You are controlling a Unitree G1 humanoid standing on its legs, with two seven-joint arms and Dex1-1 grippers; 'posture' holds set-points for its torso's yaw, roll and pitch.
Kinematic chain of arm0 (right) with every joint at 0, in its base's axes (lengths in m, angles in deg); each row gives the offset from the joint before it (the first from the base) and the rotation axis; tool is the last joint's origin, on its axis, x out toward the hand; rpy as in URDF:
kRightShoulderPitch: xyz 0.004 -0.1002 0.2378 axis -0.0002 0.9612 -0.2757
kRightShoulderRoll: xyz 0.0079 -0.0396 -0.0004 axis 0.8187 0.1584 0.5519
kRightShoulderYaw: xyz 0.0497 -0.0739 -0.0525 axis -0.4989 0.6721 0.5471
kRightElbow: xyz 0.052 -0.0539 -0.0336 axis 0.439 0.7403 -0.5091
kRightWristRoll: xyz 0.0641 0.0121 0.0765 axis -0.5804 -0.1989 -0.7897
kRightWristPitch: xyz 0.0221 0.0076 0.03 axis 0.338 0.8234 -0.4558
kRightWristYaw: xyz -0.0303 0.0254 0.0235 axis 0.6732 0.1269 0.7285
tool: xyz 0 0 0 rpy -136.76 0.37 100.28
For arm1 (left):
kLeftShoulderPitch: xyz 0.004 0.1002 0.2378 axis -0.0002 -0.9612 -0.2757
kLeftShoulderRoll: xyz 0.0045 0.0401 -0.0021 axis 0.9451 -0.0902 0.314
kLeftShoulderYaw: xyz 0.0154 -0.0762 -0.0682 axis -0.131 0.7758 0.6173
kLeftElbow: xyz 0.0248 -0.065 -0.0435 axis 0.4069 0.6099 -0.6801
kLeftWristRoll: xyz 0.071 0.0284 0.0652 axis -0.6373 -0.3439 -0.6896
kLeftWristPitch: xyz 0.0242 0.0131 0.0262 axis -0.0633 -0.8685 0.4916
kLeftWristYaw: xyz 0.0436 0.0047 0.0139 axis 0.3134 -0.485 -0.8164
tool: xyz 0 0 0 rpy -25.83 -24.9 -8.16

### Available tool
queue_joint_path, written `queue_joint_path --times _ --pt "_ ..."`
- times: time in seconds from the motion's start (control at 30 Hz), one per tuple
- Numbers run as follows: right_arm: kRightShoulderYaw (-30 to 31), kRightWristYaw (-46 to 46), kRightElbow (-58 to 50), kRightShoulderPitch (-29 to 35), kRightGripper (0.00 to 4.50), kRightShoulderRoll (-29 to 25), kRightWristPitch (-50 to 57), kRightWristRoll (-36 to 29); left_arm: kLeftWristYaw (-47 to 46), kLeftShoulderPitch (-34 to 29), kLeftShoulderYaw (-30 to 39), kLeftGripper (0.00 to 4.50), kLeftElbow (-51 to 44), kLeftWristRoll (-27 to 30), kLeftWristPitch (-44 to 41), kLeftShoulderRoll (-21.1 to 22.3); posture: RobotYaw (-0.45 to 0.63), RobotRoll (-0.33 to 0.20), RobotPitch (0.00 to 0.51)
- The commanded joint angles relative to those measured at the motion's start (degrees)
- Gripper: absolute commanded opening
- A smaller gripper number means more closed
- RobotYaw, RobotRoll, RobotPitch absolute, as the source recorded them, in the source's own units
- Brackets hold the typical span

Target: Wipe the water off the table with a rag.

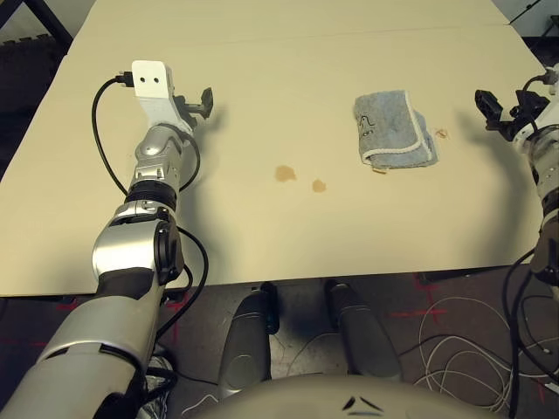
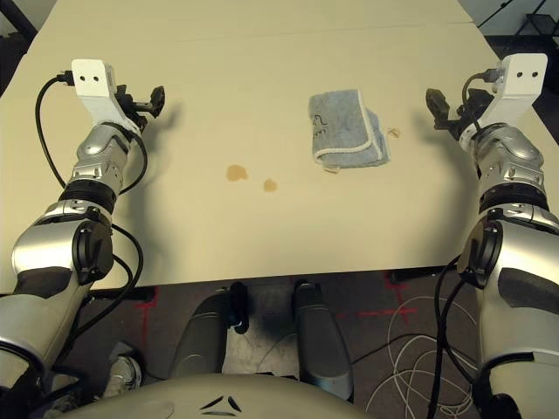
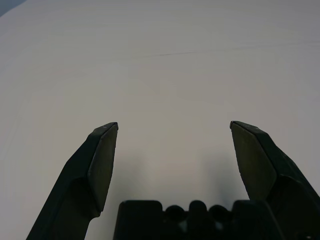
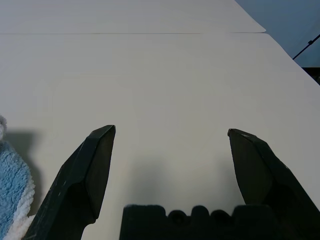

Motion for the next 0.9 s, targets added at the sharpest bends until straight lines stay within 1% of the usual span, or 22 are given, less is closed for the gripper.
queue_joint_path --times 0.03,0.17,0.27,0.37,0.43,0.53,0.57,0.63,0.73,0.9 --pt "-0.60 -0.44 -0.36 -0.04 4.49 -1.03 0.44 -0.53 -0.24 -1.17 0.36 4.50 -0.11 0.24 0.13 0.21 -0.19 0.000 0.274" --pt "-0.76 -1.52 -0.55 -1.22 4.49 -0.80 1.83 -1.04 0.24 -1.05 0.36 4.50 -0.38 0.30 0.27 0.27 -0.19 0.000 0.269" --pt "-0.84 -3.64 -0.57 -3.49 4.49 -1.48 6.22 -1.79 2.65 -0.05 0.30 4.50 -0.86 0.63 0.05 0.89 -0.19 0.000 0.260" --pt "-0.63 -8.47 0.22 -6.83 4.49 -3.43 17.67 -2.84 11.91 2.78 0.03 4.50 -1.60 1.89 -3.29 2.55 -0.18 0.000 0.251" --pt "0.43 -11.68 0.51 -7.96 4.49 -4.32 24.85 -2.59 18.00 3.98 -0.35 4.50 -2.11 2.42 -5.30 3.67 -0.18 0.000 0.255" --pt "1.47 -15.30 0.95 -9.99 4.49 -6.23 36.89 -2.24 29.21 5.56 -1.82 4.50 -3.52 2.70 -9.07 6.31 -0.17 0.000 0.251" --pt "2.41 -17.66 1.16 -10.93 4.49 -6.96 41.89 -1.72 33.78 6.23 -2.66 4.50 -4.21 2.71 -11.04 7.38 -0.17 0.000 0.251" --pt "3.77 -20.14 1.20 -12.18 4.49 -7.86 48.63 -0.99 40.96 7.22 -4.09 4.50 -5.35 2.78 -15.09 9.19 -0.16 0.000 0.253" --pt "5.79 -21.76 0.94 -13.10 4.49 -8.13 54.15 0.22 48.64 7.83 -5.83 4.50 -6.91 2.65 -19.51 11.22 -0.16 0.000 0.262" --pt "7.81 -22.00 1.05 -13.75 4.49 -7.11 58.10 1.67 59.51 7.63 -9.73 4.50 -10.21 1.77 -25.06 13.39 -0.14 0.000 0.276"
